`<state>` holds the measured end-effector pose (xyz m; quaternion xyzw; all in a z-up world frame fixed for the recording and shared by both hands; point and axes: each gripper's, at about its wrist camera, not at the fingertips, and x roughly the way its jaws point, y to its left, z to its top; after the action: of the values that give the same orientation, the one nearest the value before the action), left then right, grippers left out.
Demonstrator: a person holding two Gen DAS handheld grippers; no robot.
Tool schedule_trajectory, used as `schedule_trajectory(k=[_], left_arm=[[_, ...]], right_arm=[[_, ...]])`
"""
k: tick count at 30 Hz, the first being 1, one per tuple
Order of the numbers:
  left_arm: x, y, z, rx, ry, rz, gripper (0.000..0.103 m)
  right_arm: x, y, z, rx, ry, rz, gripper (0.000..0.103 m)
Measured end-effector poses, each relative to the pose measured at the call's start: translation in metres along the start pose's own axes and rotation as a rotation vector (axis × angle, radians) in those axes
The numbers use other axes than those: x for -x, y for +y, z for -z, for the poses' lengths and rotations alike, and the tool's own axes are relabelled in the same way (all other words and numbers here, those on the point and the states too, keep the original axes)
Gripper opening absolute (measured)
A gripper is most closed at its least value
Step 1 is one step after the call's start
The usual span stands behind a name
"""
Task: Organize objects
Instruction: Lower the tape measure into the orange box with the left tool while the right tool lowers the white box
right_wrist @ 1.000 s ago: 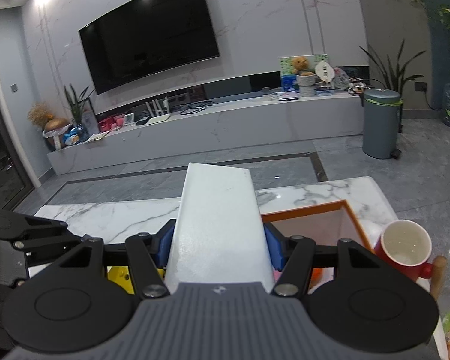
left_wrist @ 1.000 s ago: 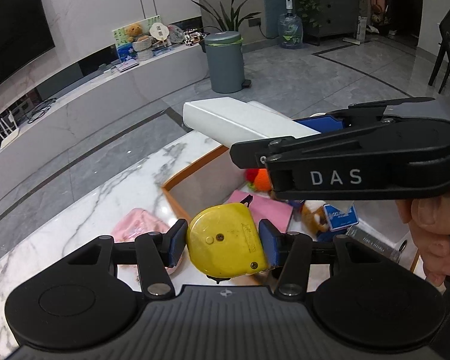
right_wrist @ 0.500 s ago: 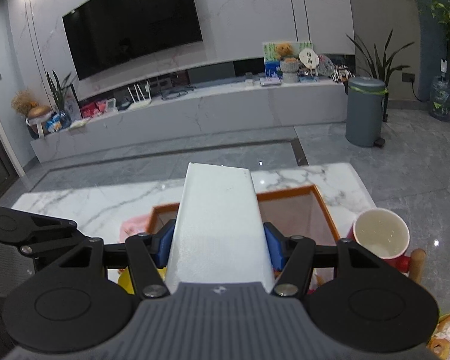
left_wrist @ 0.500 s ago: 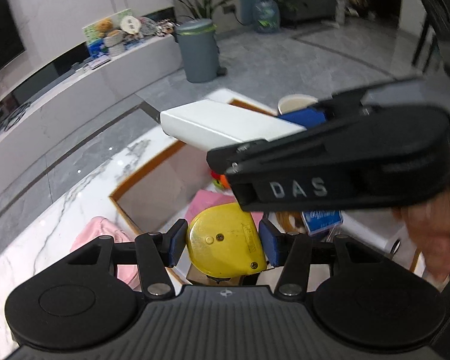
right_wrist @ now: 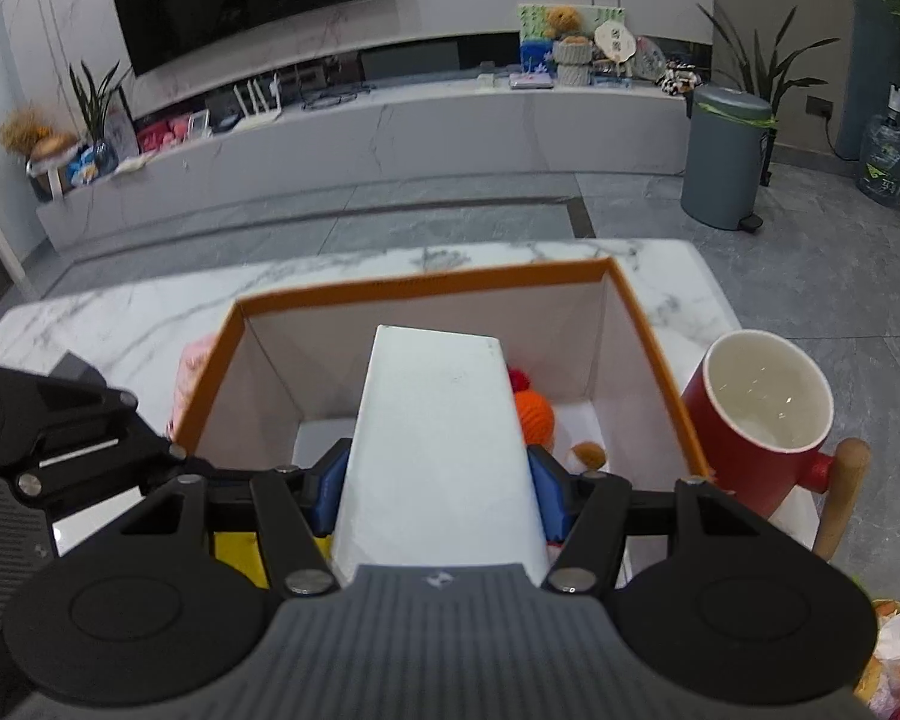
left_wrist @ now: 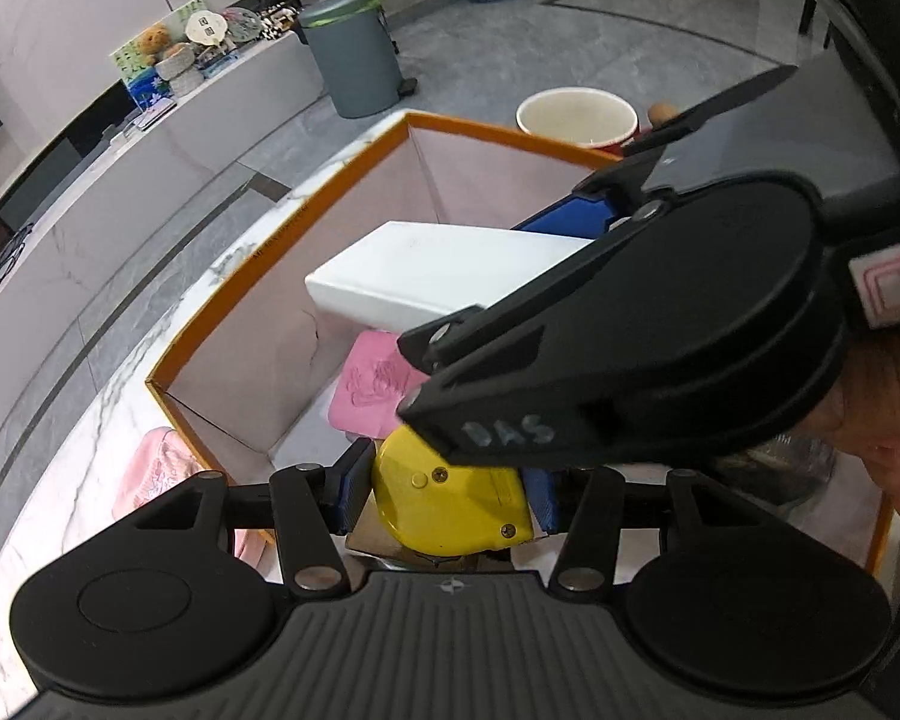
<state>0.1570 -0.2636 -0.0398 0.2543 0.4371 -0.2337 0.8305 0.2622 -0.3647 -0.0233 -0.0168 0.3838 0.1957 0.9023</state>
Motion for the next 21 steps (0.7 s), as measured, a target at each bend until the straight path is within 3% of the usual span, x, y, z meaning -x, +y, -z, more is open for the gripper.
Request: schedule_trajectory(k=[21], left_arm=[[-0.014, 0.007, 0.006, -0.017, 0.04, 0.002, 0.06]], right_arm=[[-0.026, 0.01, 0.008, 0.024, 0.076, 0.019, 0.062]])
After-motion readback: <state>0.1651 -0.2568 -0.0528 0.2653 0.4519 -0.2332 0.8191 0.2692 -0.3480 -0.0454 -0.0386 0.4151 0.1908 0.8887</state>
